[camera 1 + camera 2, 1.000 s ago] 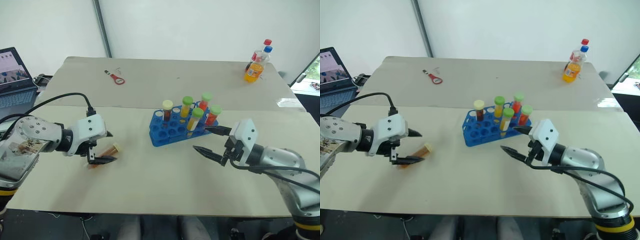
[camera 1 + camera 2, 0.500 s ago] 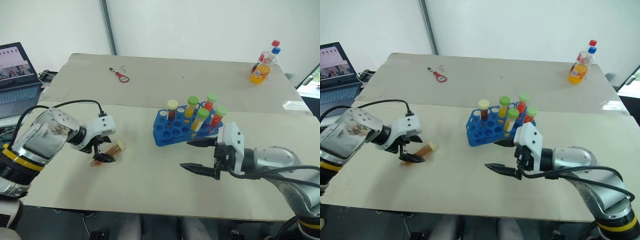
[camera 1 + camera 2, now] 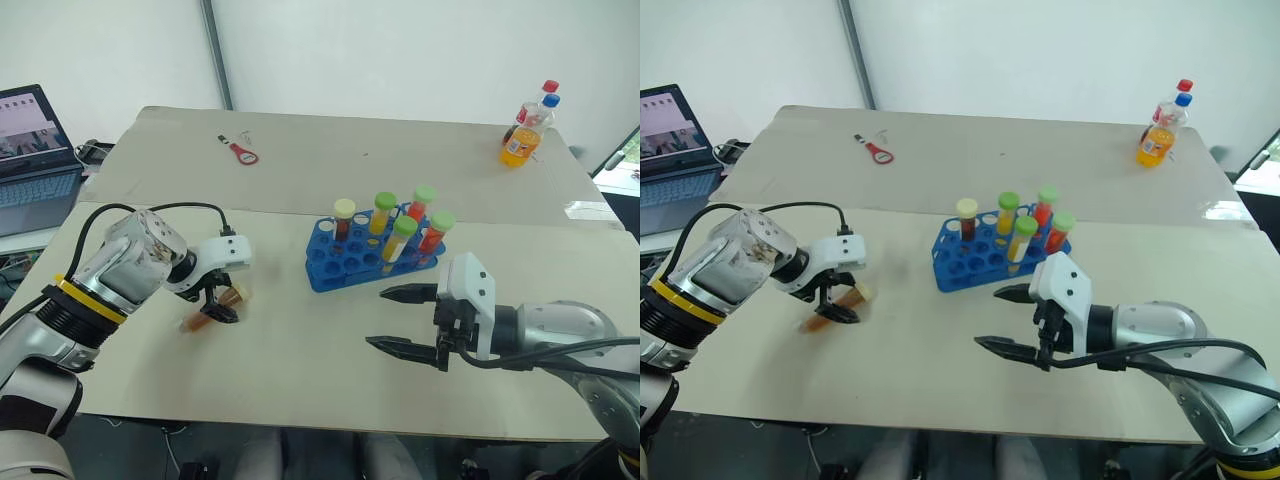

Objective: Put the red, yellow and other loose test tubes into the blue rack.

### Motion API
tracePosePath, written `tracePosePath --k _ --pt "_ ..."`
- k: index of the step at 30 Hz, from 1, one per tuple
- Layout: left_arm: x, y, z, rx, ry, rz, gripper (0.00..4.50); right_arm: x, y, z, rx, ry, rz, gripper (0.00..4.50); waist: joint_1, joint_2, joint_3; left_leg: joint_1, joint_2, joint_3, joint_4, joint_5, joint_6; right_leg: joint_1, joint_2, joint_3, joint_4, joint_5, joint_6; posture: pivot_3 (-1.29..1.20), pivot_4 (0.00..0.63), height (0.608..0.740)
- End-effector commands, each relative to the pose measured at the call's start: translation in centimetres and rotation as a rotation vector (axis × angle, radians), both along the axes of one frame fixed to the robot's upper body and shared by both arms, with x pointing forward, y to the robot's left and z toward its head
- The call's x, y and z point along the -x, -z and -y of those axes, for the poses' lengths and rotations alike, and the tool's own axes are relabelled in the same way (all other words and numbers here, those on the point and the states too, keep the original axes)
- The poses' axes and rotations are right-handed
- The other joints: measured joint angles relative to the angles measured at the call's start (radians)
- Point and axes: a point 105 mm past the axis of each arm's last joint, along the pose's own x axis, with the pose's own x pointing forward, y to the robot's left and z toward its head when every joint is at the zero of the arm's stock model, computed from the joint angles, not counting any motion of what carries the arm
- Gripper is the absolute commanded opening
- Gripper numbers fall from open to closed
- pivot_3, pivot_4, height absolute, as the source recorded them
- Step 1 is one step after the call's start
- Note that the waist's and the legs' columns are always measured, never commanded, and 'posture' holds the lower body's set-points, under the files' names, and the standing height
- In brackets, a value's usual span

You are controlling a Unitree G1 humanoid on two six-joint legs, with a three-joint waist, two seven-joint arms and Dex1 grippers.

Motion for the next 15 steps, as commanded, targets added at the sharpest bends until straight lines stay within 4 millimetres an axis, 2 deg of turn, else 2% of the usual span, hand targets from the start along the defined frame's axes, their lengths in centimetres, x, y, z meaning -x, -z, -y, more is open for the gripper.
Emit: tracePosePath --k 1,4,5,8,10,12,15 --pt "0.0 -0.3 -0.2 -0.022 0.024 0.014 2.6 0.8 -0.8 0.0 0.017 -0.023 0.028 4.04 0.001 0.0 0.0 0.0 0.0 0.0 0.0 0.0 0.0 0.0 0.0 0.0 0.0 0.0 0.0 0.0 0.15 0.719" --pt "0.0 0.0 -0.2 -0.03 0.034 0.017 1.16 0.8 -0.9 0.1 0.016 -0.018 0.03 4.04 0.001 0.0 0.0 0.0 0.0 0.0 0.0 0.0 0.0 0.0 0.0 0.0 0.0 0.0 0.0 0.0 0.15 0.719" --pt "-0.1 0.1 -0.2 -0.032 0.04 0.025 0.89 0.7 -1.0 0.1 0.014 -0.015 0.031 4.04 0.001 0.0 0.0 0.0 0.0 0.0 0.0 0.0 0.0 0.0 0.0 0.0 0.001 0.0 0.0 0.0 0.15 0.719" --pt "-0.6 -0.3 0.1 -0.019 0.061 0.057 0.87 0.6 -1.0 0.3 0.014 -0.006 0.031 4.04 0.003 0.0 0.0 0.0 0.0 0.0 0.001 0.0 0.0 0.0 0.0 0.0 0.001 0.0 0.0 0.0 0.15 0.719" --pt "-1.0 -1.4 0.7 0.016 0.111 0.092 0.87 0.7 -1.1 0.4 0.015 0.002 0.035 4.04 0.006 0.0 0.0 0.0 0.0 0.0 0.001 0.0 0.0 0.0 0.0 0.0 0.002 0.0 0.0 0.0 0.15 0.719" --pt "-1.1 -3.1 1.7 0.085 0.187 0.118 0.87 0.8 -1.1 0.7 0.026 0.015 0.042 4.04 0.008 0.0 0.0 0.0 0.0 0.0 0.002 0.0 0.0 0.0 0.0 0.0 0.002 0.0 0.0 0.0 0.15 0.719" --pt "-1.8 -8.5 4.8 0.322 0.282 0.213 0.87 0.6 -1.6 1.8 0.035 0.077 0.113 4.04 0.021 -0.002 0.001 -0.001 -0.001 -0.001 0.003 0.0 0.0 0.0 -0.001 -0.002 0.001 0.0 0.0 0.0 0.15 0.719"
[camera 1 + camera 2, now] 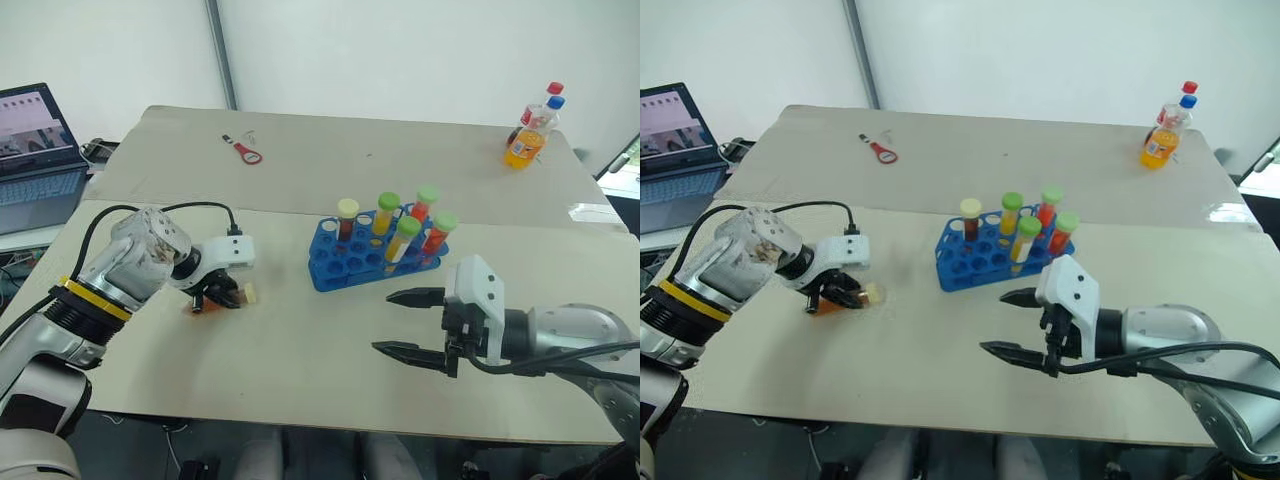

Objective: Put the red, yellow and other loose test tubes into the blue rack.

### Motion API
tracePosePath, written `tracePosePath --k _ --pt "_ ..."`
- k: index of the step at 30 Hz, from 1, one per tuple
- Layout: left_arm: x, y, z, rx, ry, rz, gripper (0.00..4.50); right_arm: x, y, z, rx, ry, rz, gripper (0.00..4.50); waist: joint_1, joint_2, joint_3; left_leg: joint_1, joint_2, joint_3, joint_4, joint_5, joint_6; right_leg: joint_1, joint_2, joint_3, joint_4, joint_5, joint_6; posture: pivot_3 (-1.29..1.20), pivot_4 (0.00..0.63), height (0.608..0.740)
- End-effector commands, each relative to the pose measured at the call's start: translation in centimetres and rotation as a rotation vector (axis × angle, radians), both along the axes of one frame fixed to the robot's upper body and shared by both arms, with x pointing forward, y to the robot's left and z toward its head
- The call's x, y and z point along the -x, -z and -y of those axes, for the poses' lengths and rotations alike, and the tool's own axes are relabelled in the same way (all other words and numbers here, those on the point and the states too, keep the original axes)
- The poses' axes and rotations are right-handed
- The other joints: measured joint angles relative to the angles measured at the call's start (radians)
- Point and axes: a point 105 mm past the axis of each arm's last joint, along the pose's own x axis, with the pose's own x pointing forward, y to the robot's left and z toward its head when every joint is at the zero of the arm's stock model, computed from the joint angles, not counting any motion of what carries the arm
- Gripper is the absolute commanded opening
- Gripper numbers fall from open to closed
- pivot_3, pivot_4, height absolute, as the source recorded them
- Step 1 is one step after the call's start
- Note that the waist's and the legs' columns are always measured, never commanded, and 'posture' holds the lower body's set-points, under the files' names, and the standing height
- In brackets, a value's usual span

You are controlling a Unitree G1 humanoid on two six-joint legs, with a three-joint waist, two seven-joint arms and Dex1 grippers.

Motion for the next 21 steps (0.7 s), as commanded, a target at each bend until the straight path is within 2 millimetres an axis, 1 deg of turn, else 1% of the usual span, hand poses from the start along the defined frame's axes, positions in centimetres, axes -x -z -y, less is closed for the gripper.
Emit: tracePosePath --k 1,2,5,9,11,15,21 --pt "-0.5 -7.7 3.4 0.293 0.132 0.156 0.87 0.0 -1.7 1.0 0.02 0.052 0.151 4.04 0.008 -0.001 0.0 -0.002 0.0 -0.002 0.002 0.0 0.0 0.0 0.0 -0.002 0.0 0.0 0.0 0.0 0.15 0.719" --pt "-0.1 -8.5 4.2 0.362 0.165 0.155 0.87 0.0 -1.8 1.3 0.027 0.063 0.167 4.04 0.007 -0.001 0.0 -0.004 0.0 -0.003 0.003 0.0 0.0 -0.001 0.0 -0.003 0.0 0.0 0.0 0.0 0.15 0.719" --pt "0.7 -9.6 6.2 0.509 0.202 0.141 0.87 0.3 -1.5 2.1 0.052 0.099 0.17 4.04 0.001 0.0 0.0 -0.005 -0.001 -0.003 0.004 0.0 0.0 -0.002 -0.001 -0.002 0.001 0.0 0.0 0.0 0.15 0.719" --pt "-0.1 -9.8 9.3 0.722 0.151 0.222 0.87 -0.2 -0.8 3.8 0.104 0.239 0.125 4.04 -0.002 0.0 0.0 -0.004 -0.001 -0.005 0.005 0.0 0.0 -0.002 0.0 -0.002 0.002 0.0 0.0 0.0 0.15 0.719" --pt "-0.4 -9.7 10.7 0.81 0.121 0.257 0.87 -0.5 -0.7 4.3 0.114 0.299 0.132 4.04 -0.002 0.0 0.0 -0.005 -0.001 -0.005 0.006 0.0 0.0 -0.002 -0.001 -0.003 0.003 0.0 0.0 0.0 0.15 0.719" --pt "-1.1 -9.2 13.4 0.932 0.07 0.34 0.87 -0.3 -0.8 4.1 0.077 0.355 0.117 4.04 0.0 0.0 0.0 -0.005 -0.001 -0.006 0.007 0.0 0.0 -0.001 0.0 -0.003 0.003 0.0 0.0 0.0 0.15 0.719" --pt "-2.1 -7.1 15.2 0.991 0.033 0.382 0.87 0.1 -0.6 3.9 0.083 0.379 0.103 4.04 0.002 0.0 0.0 -0.005 -0.002 -0.006 0.007 0.0 0.0 -0.001 -0.001 -0.002 0.002 0.0 0.0 0.0 0.15 0.719"
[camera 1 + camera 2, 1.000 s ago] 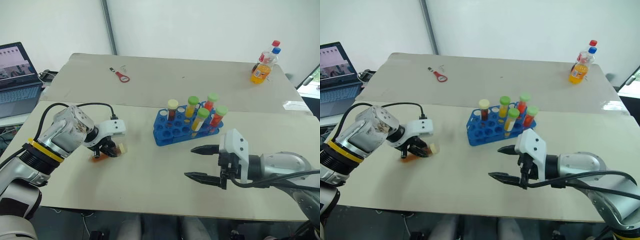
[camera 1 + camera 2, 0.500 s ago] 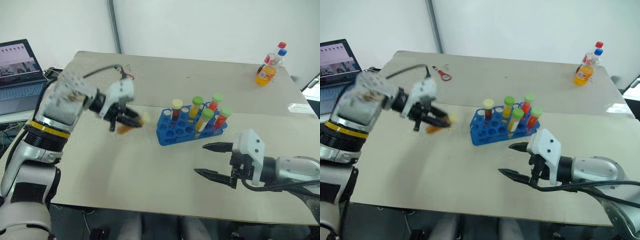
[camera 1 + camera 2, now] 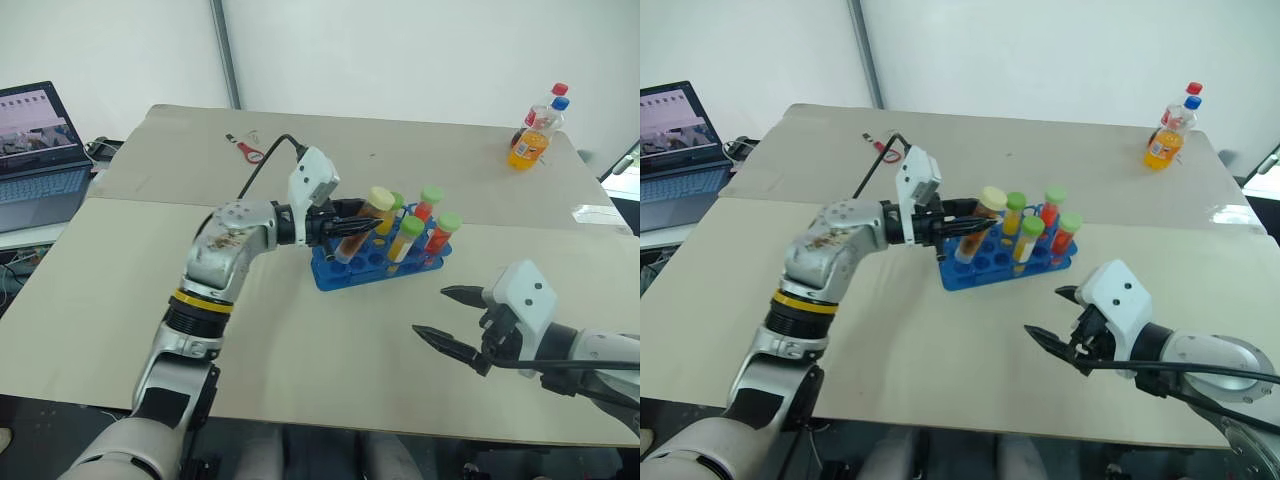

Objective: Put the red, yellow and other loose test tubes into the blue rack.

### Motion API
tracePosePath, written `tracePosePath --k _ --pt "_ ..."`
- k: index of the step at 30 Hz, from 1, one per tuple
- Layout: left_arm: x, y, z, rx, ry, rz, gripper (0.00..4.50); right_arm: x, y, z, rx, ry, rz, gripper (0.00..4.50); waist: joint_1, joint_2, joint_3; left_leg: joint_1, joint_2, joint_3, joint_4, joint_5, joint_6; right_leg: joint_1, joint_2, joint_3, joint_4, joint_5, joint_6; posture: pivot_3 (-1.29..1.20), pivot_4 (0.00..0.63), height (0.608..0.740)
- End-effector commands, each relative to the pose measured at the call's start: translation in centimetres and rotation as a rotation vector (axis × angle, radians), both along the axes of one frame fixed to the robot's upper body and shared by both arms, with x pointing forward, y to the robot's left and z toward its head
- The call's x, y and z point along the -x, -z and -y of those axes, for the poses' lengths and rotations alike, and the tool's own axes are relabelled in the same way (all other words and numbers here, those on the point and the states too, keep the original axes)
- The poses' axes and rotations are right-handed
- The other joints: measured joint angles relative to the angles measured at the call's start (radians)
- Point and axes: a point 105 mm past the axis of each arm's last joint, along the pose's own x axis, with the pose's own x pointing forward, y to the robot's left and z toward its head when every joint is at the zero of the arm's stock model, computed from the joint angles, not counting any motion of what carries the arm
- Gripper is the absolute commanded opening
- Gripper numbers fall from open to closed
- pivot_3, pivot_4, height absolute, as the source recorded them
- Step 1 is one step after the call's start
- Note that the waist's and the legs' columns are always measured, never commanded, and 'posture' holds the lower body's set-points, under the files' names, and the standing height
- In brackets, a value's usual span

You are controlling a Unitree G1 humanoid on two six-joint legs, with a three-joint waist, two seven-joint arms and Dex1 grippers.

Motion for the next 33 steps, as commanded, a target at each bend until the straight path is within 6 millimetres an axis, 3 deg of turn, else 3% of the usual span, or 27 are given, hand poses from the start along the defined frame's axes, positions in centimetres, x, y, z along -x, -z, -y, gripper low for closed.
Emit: tracePosePath --k 1,13,21,33 --pt "-0.2 0.1 0.6 0.018 -0.014 0.067 0.87 0.1 -0.8 0.1 0.006 0.021 0.04 4.04 0.001 0.0 0.0 0.0 0.0 0.0 0.0 0.0 0.0 0.0 0.0 0.0 0.0 0.0 0.0 0.0 0.15 0.719" --pt "-0.8 2.2 2.2 0.046 -0.049 0.076 0.87 0.3 -0.5 0.7 -0.015 0.084 0.019 4.04 0.006 0.0 0.0 0.0 -0.001 -0.001 0.0 0.0 0.0 0.002 0.0 0.0 -0.001 0.0 0.0 0.0 0.15 0.719" --pt "-1.3 2.8 2.3 0.076 -0.099 0.096 0.87 0.9 -2.0 -0.9 -0.124 0.013 0.077 4.04 0.006 0.0 0.0 0.002 -0.001 -0.001 0.0 0.0 0.0 0.005 0.0 0.0 -0.001 0.0 0.0 0.0 0.15 0.719" --pt "-1.6 3.8 2.5 0.11 -0.151 0.073 0.86 -0.4 -4.3 -0.2 -0.185 0.087 0.246 4.04 0.006 0.0 0.0 0.003 -0.001 -0.002 0.0 0.0 0.0 0.006 0.0 -0.001 -0.002 0.0 0.001 0.0 0.15 0.719"
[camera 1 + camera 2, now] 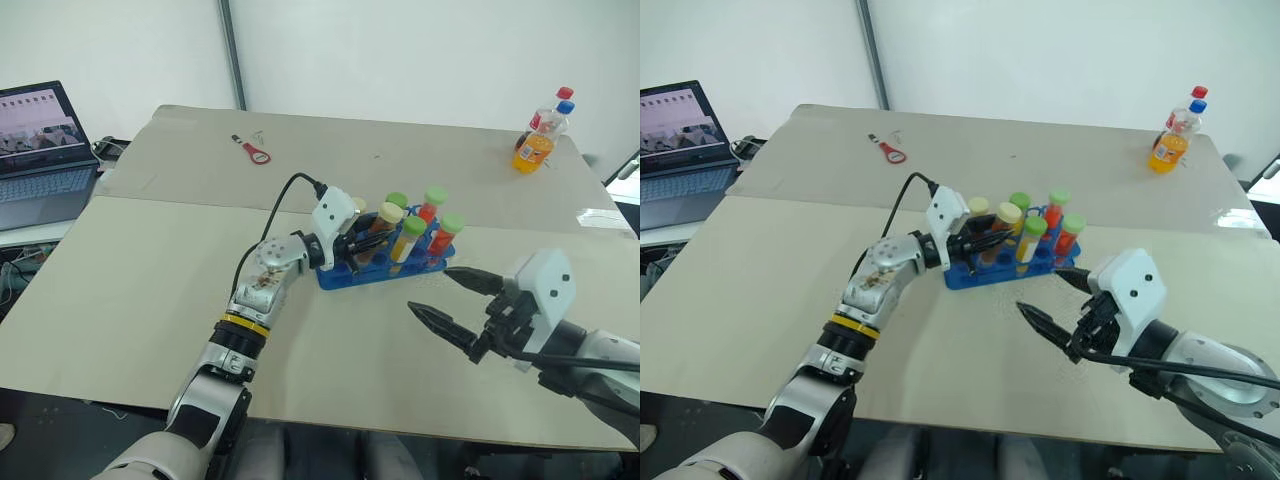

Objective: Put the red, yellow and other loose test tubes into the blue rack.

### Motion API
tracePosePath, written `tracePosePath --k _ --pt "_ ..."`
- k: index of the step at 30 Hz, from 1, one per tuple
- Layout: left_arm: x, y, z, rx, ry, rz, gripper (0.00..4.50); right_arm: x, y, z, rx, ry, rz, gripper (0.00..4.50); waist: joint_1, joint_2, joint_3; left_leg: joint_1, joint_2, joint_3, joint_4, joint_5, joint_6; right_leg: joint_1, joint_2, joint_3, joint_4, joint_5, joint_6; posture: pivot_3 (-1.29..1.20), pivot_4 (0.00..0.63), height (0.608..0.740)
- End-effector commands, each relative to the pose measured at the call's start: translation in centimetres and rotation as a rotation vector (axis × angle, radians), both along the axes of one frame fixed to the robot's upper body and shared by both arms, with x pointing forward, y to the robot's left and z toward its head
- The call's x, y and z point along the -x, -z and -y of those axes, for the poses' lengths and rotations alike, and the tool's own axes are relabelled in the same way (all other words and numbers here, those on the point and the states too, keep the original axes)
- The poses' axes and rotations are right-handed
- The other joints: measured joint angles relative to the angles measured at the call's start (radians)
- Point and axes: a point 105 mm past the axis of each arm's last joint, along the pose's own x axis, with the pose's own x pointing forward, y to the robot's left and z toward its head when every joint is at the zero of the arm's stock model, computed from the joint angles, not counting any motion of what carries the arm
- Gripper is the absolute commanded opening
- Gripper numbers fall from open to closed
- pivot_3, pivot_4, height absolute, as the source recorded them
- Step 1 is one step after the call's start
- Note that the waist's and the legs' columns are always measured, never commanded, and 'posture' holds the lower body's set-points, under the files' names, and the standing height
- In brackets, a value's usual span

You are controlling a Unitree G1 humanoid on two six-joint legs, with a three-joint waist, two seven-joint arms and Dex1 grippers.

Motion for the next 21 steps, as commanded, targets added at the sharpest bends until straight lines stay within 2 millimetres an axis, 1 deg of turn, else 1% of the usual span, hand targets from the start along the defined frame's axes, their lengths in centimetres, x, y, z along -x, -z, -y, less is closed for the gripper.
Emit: tracePosePath --k 1,7,9,10,11,12,13,14,16,17,18,21 --pt "-0.2 -0.2 -0.4 0.028 -0.037 0.015 0.86 -0.1 -1.4 0.4 -0.002 0.027 0.085 4.04 0.0 0.0 0.0 0.0 0.0 0.0 0.0 0.0 0.0 0.0 0.0 0.0 0.0 0.0 0.0 0.0 0.15 0.719" --pt "0.2 0.9 -0.6 0.034 -0.039 -0.015 0.86 -0.3 -1.3 0.4 -0.001 0.036 0.086 4.04 -0.001 0.0 0.0 0.002 0.0 0.0 0.0 0.0 0.0 0.001 0.0 0.0 0.0 0.0 0.0 0.0 0.15 0.719" --pt "0.4 1.2 -0.9 0.018 -0.044 0.013 0.86 -0.4 -1.3 0.4 0.0 0.037 0.084 4.04 -0.001 0.0 -0.001 0.003 0.0 0.0 0.0 0.0 0.0 0.002 0.0 0.0 0.0 0.0 0.0 0.0 0.15 0.719" --pt "0.4 1.2 -1.0 0.015 -0.048 0.018 1.87 -0.4 -1.3 0.5 0.0 0.038 0.084 4.04 -0.001 0.0 -0.001 0.003 0.0 0.0 0.0 0.0 0.0 0.002 0.0 0.0 0.0 0.0 0.0 0.0 0.15 0.719" --pt "0.3 1.4 -1.1 0.006 -0.054 0.011 2.16 -0.4 -1.3 0.5 0.0 0.038 0.083 4.04 -0.001 0.0 -0.001 0.003 0.0 0.0 0.0 0.0 0.0 0.002 0.0 0.0 0.0 0.0 0.0 0.0 0.15 0.719" --pt "0.4 1.5 -1.2 -0.001 -0.05 0.009 2.22 -0.5 -1.3 0.5 0.001 0.037 0.083 4.04 -0.002 0.0 -0.001 0.003 0.0 0.0 0.0 0.0 0.0 0.002 0.0 0.0 0.0 0.0 0.0 0.0 0.15 0.719" --pt "0.5 1.6 -1.3 -0.004 -0.046 0.007 2.92 -0.5 -1.3 0.5 0.001 0.037 0.082 4.04 -0.002 0.0 -0.001 0.002 0.0 0.0 0.0 0.0 0.0 0.001 0.0 0.0 0.0 0.0 0.0 0.0 0.15 0.719" --pt "0.6 1.7 -1.4 -0.01 -0.04 0.009 3.06 -0.5 -1.2 0.5 0.001 0.038 0.081 4.04 -0.001 0.0 -0.001 0.002 0.0 0.0 -0.001 0.0 0.0 0.001 0.0 0.0 0.0 0.0 0.0 0.0 0.15 0.719" --pt "0.9 1.7 -1.7 -0.026 -0.029 0.022 3.88 -0.6 -1.2 0.5 0.0 0.04 0.08 4.04 -0.001 0.0 -0.001 0.002 0.0 0.0 -0.001 0.0 0.0 0.001 0.0 0.0 0.0 0.0 0.0 0.0 0.15 0.719" --pt "1.1 1.7 -2.1 -0.039 -0.024 0.024 4.36 -0.7 -1.1 0.6 0.002 0.043 0.079 4.04 -0.001 0.0 -0.001 0.002 0.0 0.0 -0.001 0.0 0.0 0.001 0.0 0.0 0.0 0.0 0.0 0.0 0.15 0.719" --pt "1.3 1.8 -2.6 -0.06 -0.019 0.028 4.44 -0.7 -1.0 0.7 0.011 0.045 0.078 4.04 -0.002 0.0 -0.001 0.002 0.0 0.0 -0.001 0.0 0.0 0.001 0.0 0.0 0.0 0.0 0.0 0.0 0.15 0.719" --pt "1.7 1.4 -5.0 -0.129 -0.019 0.048 4.44 -1.0 -0.6 1.5 0.047 0.05 0.065 4.04 -0.005 0.0 -0.001 0.002 0.0 0.0 -0.002 0.0 0.0 0.001 0.0 0.0 0.0 0.0 0.0 0.0 0.15 0.719"
